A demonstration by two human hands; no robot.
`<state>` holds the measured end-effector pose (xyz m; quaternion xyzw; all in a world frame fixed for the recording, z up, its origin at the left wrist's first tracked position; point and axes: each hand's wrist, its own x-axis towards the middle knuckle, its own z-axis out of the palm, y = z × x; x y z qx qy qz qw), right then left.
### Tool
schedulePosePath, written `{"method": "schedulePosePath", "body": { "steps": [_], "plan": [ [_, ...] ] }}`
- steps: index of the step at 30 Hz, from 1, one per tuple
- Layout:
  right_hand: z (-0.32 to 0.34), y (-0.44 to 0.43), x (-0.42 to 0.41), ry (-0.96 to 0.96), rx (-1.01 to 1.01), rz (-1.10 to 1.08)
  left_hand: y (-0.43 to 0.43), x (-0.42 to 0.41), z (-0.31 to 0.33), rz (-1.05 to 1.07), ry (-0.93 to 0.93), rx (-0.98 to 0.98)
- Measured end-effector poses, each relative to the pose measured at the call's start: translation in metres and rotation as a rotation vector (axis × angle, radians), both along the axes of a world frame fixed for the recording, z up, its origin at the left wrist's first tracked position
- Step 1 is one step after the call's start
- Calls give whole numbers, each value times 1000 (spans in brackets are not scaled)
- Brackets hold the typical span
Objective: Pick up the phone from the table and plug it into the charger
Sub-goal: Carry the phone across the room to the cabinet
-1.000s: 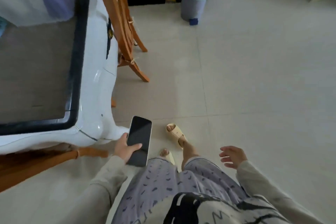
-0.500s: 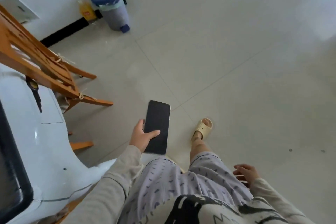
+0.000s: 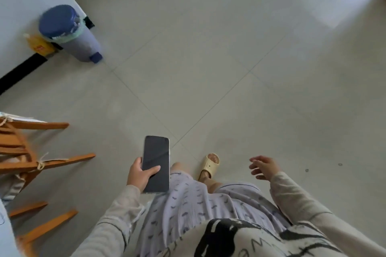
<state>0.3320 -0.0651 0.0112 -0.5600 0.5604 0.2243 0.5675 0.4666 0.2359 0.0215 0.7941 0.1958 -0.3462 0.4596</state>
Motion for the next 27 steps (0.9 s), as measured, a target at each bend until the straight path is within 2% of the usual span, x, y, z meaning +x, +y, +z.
{"method": "schedulePosePath", "body": {
  "steps": [7, 18, 27],
  "plan": [
    [15, -72, 58, -108, 8, -61, -62, 64, -5, 33, 20, 40],
    [-3, -160, 145, 40, 35, -215, -222, 228, -15, -180, -3, 55],
    [0, -225, 187, 107, 18, -469, -382, 344, 16, -293, -56, -97]
  ]
}}
